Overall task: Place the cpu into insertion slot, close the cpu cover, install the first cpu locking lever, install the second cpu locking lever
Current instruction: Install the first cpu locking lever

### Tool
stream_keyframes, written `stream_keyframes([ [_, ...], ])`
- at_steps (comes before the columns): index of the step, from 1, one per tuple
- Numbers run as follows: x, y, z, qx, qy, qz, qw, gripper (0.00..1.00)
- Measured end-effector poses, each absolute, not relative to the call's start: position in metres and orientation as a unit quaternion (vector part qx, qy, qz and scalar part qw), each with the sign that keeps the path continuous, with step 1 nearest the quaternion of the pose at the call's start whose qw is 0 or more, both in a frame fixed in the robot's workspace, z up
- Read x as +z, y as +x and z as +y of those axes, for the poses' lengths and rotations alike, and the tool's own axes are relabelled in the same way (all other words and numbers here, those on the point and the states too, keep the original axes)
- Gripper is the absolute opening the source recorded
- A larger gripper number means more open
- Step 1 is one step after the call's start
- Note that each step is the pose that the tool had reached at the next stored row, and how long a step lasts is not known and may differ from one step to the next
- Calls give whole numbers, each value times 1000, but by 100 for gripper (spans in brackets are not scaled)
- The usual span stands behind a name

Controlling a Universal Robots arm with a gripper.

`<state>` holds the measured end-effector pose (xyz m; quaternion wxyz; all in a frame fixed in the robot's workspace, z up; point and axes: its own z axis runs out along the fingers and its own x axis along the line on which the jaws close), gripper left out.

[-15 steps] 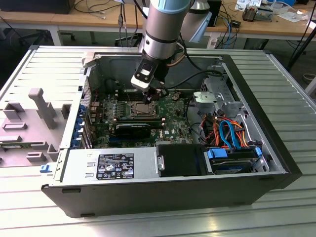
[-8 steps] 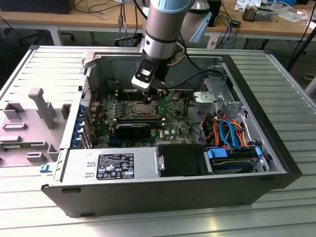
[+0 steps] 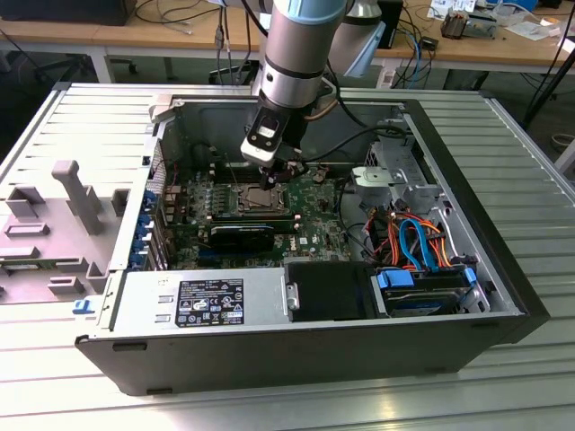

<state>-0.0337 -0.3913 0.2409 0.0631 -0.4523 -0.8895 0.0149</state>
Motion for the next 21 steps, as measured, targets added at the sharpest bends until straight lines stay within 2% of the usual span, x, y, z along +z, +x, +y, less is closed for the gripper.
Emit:
stream_keyframes([
  [21,241,-34,-391,17,-417,-906,62,11],
])
